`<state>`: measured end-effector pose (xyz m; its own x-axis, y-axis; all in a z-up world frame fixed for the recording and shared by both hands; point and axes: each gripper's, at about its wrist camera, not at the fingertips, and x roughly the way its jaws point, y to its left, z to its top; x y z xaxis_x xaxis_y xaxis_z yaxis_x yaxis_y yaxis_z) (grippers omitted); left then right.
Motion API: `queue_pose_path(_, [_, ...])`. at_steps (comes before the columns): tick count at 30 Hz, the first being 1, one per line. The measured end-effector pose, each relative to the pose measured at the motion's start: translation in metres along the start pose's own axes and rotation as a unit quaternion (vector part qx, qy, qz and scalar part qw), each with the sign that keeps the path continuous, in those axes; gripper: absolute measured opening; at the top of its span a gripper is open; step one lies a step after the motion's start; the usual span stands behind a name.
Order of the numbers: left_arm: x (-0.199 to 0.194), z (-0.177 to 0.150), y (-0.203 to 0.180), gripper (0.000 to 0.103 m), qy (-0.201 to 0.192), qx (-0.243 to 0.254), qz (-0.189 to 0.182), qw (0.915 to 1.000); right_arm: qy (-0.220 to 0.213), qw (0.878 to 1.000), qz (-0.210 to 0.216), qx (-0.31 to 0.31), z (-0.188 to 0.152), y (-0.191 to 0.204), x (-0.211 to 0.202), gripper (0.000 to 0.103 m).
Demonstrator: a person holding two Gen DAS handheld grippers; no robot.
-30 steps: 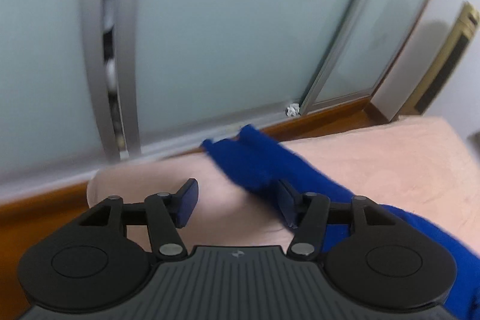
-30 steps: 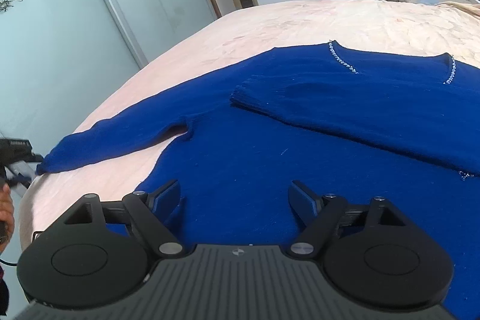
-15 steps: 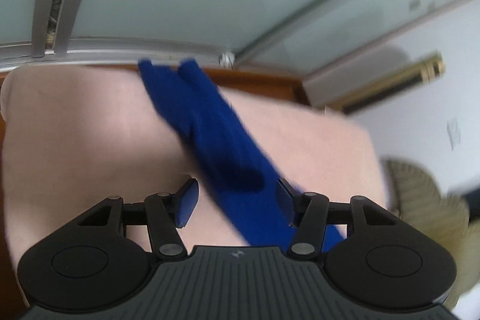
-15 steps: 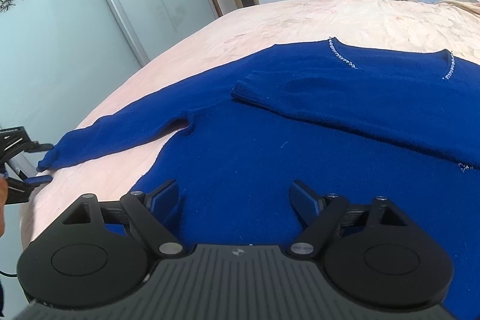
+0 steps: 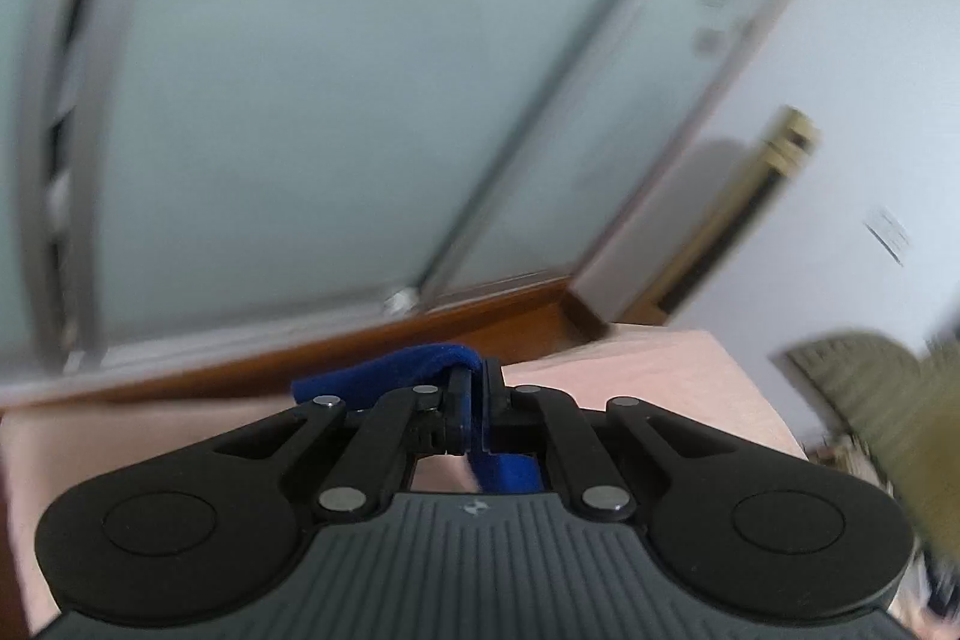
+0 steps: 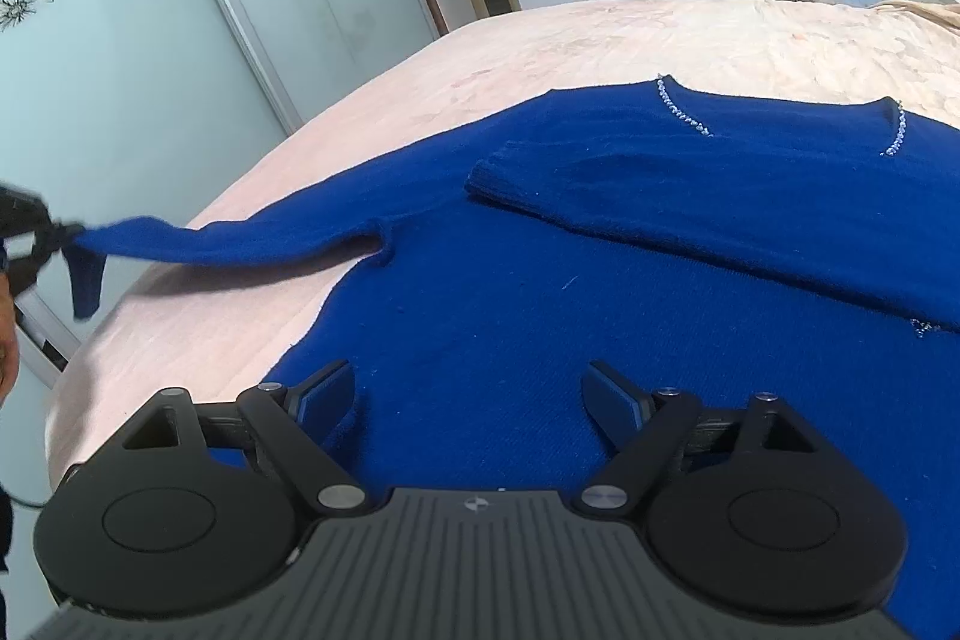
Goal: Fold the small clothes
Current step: 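Fold the held sleeve across the sweater body and open the left gripper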
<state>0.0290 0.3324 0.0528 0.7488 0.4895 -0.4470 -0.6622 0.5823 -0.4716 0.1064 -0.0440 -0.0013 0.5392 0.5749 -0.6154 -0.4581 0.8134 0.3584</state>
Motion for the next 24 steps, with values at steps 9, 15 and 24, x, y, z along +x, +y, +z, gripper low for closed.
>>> queue_pose_path(9, [-0.02,-0.081,-0.183,0.003,0.038,0.32,-0.201,0.9252,-0.056,0.997,-0.038,0.04,0.008,-0.026,-0.031,0.086])
queue_pose_path(15, [-0.027,-0.204,-0.234,0.017,0.231,0.457,-0.337,0.7901,-0.099,0.985,-0.103,0.097,0.013,-0.07,-0.057,0.086])
queue_pose_path(24, [-0.059,-0.209,-0.178,0.08,0.14,0.497,-0.308,0.7992,-0.074,0.984,-0.012,0.163,0.036,-0.116,-0.032,0.087])
